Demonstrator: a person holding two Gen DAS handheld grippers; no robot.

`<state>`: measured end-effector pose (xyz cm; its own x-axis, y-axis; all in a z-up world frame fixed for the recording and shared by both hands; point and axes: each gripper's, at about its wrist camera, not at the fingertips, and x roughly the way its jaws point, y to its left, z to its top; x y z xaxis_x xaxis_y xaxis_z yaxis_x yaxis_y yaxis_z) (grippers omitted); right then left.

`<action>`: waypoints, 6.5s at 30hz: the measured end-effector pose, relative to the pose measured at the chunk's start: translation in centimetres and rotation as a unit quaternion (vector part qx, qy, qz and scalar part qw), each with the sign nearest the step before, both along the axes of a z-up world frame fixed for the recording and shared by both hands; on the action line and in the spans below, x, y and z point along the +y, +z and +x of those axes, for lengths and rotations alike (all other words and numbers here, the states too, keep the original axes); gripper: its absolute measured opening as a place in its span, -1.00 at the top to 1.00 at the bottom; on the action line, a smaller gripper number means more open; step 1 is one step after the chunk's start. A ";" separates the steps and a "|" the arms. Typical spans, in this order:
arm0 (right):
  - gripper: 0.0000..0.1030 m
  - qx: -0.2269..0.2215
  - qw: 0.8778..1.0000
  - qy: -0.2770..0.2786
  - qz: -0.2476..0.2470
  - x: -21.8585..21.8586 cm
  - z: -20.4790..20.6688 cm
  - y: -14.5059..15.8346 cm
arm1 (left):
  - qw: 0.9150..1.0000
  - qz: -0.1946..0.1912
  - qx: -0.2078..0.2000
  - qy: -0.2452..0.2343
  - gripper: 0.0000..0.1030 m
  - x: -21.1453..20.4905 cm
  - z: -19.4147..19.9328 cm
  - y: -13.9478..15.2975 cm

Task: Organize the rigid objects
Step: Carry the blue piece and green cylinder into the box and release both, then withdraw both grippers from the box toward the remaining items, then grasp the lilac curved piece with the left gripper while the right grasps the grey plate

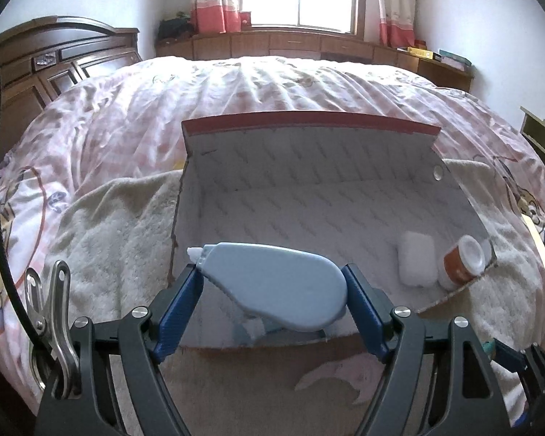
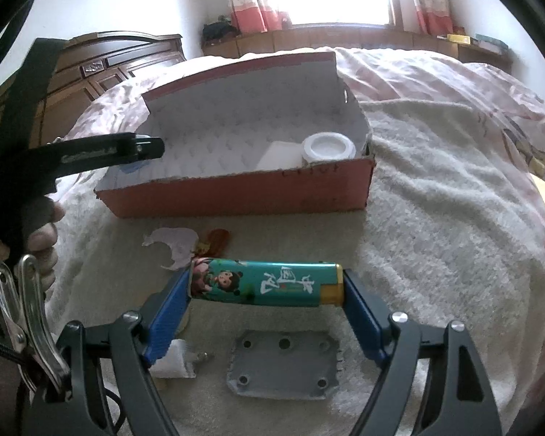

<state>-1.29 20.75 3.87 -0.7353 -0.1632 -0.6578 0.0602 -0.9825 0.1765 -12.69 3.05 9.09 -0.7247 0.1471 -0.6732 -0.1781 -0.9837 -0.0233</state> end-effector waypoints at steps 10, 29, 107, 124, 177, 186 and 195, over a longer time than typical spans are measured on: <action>-0.63 0.015 1.000 0.004 0.008 0.2 -1.1 1.6 | 1.000 -0.002 -0.009 0.006 -0.54 0.1 -1.7 -0.6; -0.63 0.050 0.999 0.009 0.006 1.0 -7.8 5.3 | 0.999 -0.026 -0.033 0.018 -0.54 1.1 -5.1 -3.3; -0.95 0.033 0.999 0.014 -0.012 1.2 -6.3 5.5 | 1.000 0.011 -0.021 -0.008 -0.56 -0.4 2.2 0.2; -0.95 -0.016 1.000 0.013 0.014 1.1 0.8 1.4 | 0.998 0.014 -0.051 -0.017 -0.56 -0.9 7.1 -2.3; -0.46 -0.036 0.998 0.000 0.044 1.2 1.6 -2.3 | 0.996 0.006 -0.074 -0.056 -0.53 0.0 7.9 -5.1; -0.49 -0.038 0.999 0.012 0.034 1.5 1.2 -2.8 | 0.991 -0.025 -0.068 -0.114 -0.53 2.4 5.3 -5.5; -0.57 -0.026 0.999 0.014 0.028 1.4 1.5 -3.0 | 0.985 -0.061 -0.063 -0.150 -0.53 3.8 4.9 -6.5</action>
<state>0.17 22.15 0.82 -0.6951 -0.1439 -0.7044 0.0790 -0.9891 0.1241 -7.78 6.83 2.61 -0.5700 0.2544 -0.7812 -0.4637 -0.8846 0.0502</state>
